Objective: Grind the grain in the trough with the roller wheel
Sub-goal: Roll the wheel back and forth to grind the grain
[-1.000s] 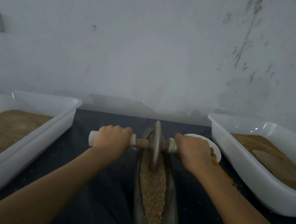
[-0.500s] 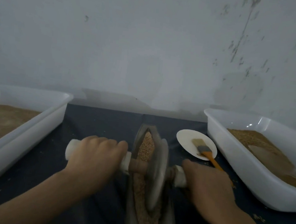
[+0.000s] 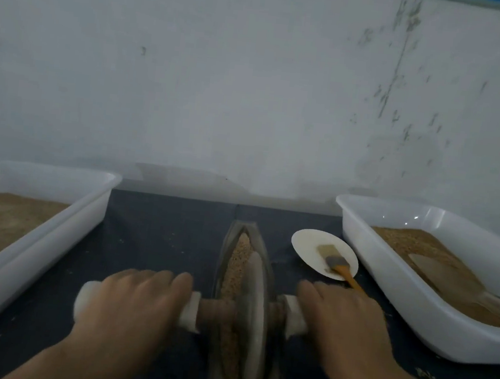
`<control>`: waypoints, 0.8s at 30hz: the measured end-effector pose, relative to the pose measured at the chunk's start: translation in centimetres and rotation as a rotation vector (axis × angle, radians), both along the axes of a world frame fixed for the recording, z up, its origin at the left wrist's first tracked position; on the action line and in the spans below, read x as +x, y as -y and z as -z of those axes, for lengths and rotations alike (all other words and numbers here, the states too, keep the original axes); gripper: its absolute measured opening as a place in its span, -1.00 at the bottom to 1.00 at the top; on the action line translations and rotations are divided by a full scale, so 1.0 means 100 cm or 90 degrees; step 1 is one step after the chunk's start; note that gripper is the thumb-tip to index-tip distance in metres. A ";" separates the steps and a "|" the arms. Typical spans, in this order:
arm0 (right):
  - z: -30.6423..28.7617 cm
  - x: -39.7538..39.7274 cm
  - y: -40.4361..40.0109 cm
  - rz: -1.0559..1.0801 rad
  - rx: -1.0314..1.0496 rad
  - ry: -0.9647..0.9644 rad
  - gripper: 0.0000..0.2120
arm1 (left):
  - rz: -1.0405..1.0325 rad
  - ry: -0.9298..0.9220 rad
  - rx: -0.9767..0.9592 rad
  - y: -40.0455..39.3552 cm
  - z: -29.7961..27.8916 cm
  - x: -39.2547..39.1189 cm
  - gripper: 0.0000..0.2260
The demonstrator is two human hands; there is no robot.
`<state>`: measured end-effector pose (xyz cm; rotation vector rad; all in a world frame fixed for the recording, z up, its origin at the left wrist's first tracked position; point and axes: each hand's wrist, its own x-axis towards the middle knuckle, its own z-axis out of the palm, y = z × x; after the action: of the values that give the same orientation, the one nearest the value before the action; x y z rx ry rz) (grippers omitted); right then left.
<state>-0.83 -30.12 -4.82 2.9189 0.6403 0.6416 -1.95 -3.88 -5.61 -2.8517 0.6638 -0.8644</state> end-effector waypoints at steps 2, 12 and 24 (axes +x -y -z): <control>0.002 -0.011 0.007 0.048 -0.009 -0.070 -0.48 | 0.034 0.040 -0.024 0.004 -0.005 -0.014 -0.57; 0.001 0.078 -0.008 0.067 -0.033 0.050 -0.84 | -0.173 -0.076 -0.022 0.003 0.005 0.091 -0.79; -0.007 -0.004 -0.002 -0.012 -0.031 0.049 -0.60 | -0.136 -0.253 -0.035 -0.001 -0.007 0.000 -0.78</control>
<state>-1.24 -29.92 -4.16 2.8315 0.6651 0.7261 -1.95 -3.82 -4.89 -3.0977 0.3571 -0.2908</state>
